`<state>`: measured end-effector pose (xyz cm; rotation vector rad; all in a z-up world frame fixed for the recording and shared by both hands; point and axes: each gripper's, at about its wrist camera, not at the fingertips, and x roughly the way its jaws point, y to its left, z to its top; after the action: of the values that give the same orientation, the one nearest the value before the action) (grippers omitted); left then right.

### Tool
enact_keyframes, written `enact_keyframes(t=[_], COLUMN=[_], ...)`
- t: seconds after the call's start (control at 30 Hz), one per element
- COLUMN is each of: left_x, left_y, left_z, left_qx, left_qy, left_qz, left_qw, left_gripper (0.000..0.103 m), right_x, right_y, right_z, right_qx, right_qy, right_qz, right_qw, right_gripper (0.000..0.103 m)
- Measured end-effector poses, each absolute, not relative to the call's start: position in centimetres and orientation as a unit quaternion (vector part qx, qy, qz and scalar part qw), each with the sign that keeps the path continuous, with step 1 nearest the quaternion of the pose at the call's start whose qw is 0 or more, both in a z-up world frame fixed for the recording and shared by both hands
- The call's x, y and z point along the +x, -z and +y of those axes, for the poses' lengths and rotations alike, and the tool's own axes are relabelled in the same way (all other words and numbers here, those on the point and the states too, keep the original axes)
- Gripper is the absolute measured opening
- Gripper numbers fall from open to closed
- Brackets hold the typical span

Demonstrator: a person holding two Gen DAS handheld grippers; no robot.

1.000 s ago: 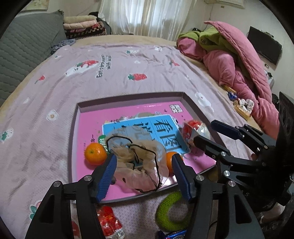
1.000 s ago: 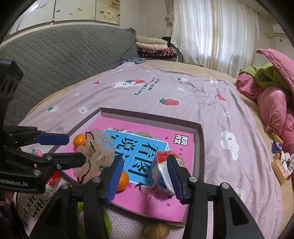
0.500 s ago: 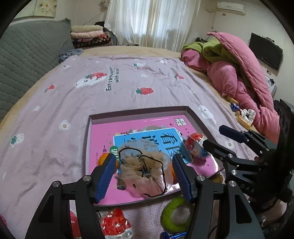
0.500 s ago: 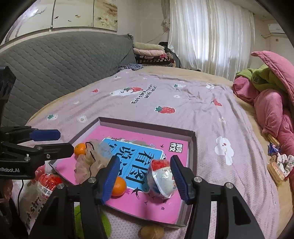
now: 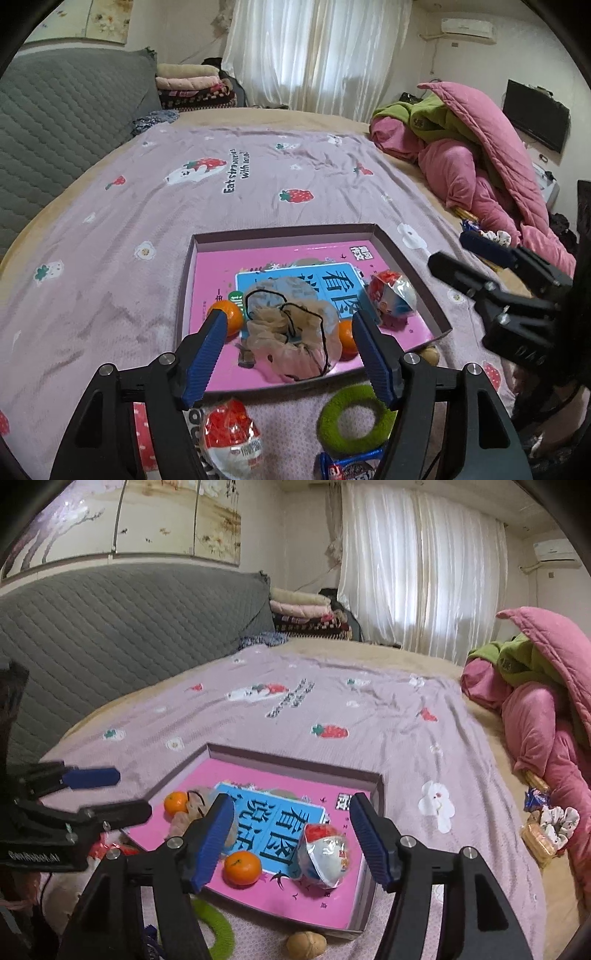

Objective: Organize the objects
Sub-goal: 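Withdraw both tools from the tray back over the bed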

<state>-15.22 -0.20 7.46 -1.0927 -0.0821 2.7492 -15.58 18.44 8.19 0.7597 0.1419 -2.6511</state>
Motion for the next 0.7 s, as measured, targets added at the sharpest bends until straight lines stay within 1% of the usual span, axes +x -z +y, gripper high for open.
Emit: enact_keyframes(t=[0.23, 0.33, 0.47, 0.7], left_x=[-13.0, -12.2, -10.9, -9.3], left_y=[-7.5, -7.6, -7.7, -8.6], left_z=[-0.1, 0.2, 0.4, 1.1], left_qx=[-0.358, -0.356, -0.351, -0.338], left_qy=[-0.929, -0.930, -0.932, -0.938], left_qz=[-0.027, -0.030, -0.035, -0.034], left_qw=[0.084, 0.084, 0.080, 0.074], left_gripper=[0.072, 0.072, 0.074, 0.074], right_x=[-13.7, -12.9, -11.7, -10.1], right_y=[-9.4, -9.6, -9.8, -9.8], right_z=[18.7, 18.5, 18.5, 19.7], right_qx=[0.251, 0.242, 0.229, 0.226], right_qy=[0.948, 0.949, 0.952, 0.950], right_qz=[0.039, 0.046, 0.057, 0.039], right_qw=[0.192, 0.197, 0.197, 0.211], right_gripper=[0.067, 0.068, 0.071, 0.075])
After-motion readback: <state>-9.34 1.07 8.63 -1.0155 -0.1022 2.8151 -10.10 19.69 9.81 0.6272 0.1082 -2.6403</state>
